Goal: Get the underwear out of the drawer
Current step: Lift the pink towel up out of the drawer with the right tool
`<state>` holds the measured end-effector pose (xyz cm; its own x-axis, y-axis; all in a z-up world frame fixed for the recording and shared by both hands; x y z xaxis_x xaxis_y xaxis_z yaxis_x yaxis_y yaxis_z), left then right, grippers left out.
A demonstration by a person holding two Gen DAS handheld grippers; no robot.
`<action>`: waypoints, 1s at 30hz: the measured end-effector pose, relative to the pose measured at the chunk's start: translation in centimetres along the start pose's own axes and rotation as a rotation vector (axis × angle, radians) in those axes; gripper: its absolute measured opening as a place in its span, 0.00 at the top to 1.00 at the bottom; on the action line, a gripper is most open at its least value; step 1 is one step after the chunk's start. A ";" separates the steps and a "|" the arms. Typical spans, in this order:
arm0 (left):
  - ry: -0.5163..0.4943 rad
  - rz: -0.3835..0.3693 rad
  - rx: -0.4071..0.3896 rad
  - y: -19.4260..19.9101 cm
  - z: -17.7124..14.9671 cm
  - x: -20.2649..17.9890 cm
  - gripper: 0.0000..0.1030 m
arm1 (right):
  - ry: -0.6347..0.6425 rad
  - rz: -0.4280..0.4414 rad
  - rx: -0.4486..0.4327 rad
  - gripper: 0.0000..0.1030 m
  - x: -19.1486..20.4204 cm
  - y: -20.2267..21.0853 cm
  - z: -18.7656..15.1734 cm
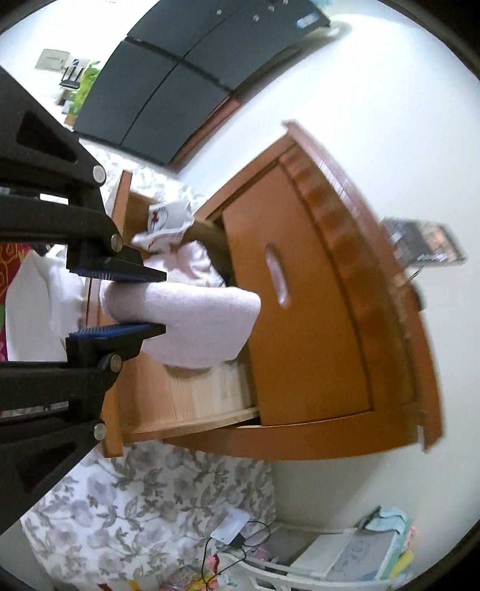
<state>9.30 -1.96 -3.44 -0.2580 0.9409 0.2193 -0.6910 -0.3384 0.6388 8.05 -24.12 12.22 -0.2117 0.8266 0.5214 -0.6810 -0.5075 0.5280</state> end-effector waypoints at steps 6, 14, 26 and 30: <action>-0.020 0.018 -0.033 0.7 0.1 -0.3 0.04 | 0.000 0.006 -0.139 0.79 1.5 3.7 -2.9; -0.026 0.040 -0.060 1.1 0.2 -0.2 0.04 | 0.023 0.005 -0.171 0.79 2.5 5.5 -6.5; -0.074 0.043 -0.143 3.0 0.3 -0.9 0.04 | 0.043 0.013 -0.165 0.79 2.7 6.6 -8.6; -0.065 0.039 -0.145 3.2 0.2 -0.7 0.04 | 0.040 0.008 -0.124 0.79 2.4 5.5 -9.7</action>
<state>7.45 -3.70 -1.41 -0.2454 0.9245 0.2917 -0.7731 -0.3682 0.5165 -3.02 -22.57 9.84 -0.2432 0.8331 0.4968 -0.7599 -0.4820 0.4362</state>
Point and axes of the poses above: each gripper's, at about its wrist camera, not at the fingertips, and y roughly against the way its jaws point, x to its left, z to its top, the point moved 5 cm from there along -y, roughly the way its jaws point, and after that the axes turned 13 degrees about z, right-handed, at the moved point
